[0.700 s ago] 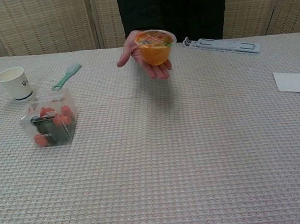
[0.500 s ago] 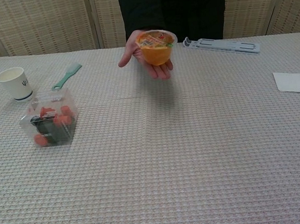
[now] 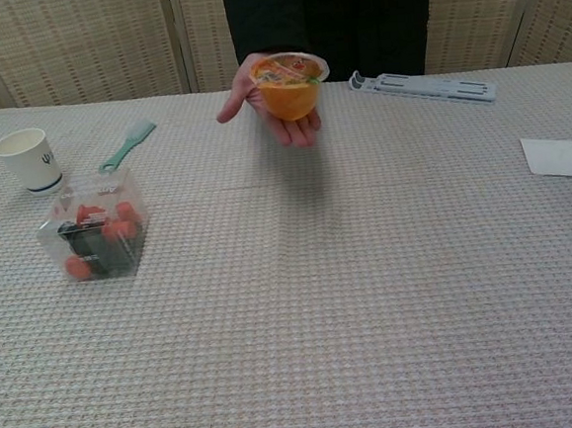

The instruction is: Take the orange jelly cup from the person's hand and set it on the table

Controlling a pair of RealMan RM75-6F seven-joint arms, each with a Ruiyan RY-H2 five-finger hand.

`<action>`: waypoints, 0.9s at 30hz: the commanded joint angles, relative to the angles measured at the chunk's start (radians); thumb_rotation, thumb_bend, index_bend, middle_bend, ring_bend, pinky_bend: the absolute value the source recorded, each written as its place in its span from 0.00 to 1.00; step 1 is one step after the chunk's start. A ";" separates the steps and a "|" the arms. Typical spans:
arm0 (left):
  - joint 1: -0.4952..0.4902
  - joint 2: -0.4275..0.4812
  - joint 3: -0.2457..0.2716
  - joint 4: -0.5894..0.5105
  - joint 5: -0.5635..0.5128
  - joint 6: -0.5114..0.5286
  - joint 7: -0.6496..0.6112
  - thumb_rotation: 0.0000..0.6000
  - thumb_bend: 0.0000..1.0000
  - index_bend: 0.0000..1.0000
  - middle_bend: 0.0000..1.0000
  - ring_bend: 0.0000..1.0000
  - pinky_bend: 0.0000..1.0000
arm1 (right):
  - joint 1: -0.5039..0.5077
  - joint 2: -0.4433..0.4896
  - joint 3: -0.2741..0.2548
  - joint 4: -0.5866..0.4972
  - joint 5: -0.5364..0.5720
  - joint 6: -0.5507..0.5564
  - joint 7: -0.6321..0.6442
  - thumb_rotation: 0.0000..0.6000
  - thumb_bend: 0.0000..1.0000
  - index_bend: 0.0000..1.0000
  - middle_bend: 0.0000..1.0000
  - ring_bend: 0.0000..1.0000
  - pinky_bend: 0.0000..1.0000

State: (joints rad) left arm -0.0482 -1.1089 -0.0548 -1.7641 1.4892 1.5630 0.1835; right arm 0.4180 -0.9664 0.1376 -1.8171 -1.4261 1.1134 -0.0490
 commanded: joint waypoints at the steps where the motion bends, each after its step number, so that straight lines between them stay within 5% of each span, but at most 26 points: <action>1: 0.005 0.001 0.003 -0.001 0.001 0.004 0.000 1.00 0.22 0.34 0.23 0.20 0.24 | 0.180 -0.061 0.095 0.024 0.094 -0.196 -0.020 1.00 0.20 0.00 0.00 0.00 0.02; 6: 0.014 0.006 0.004 0.001 -0.007 0.011 -0.002 1.00 0.22 0.35 0.23 0.20 0.24 | 0.342 -0.166 0.160 0.105 0.194 -0.351 -0.013 1.00 0.17 0.00 0.00 0.00 0.02; 16: 0.031 0.012 0.005 0.022 -0.032 0.014 -0.025 1.00 0.22 0.35 0.23 0.20 0.24 | 0.599 -0.378 0.205 0.316 0.397 -0.508 -0.104 1.00 0.17 0.00 0.00 0.00 0.02; 27: 0.046 0.011 0.006 0.055 -0.049 0.013 -0.061 1.00 0.22 0.35 0.23 0.20 0.24 | 0.743 -0.481 0.167 0.443 0.556 -0.530 -0.195 1.00 0.28 0.00 0.01 0.00 0.07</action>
State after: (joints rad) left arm -0.0034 -1.0977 -0.0492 -1.7105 1.4413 1.5769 0.1241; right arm 1.1510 -1.4382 0.3153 -1.3848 -0.8849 0.5782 -0.2305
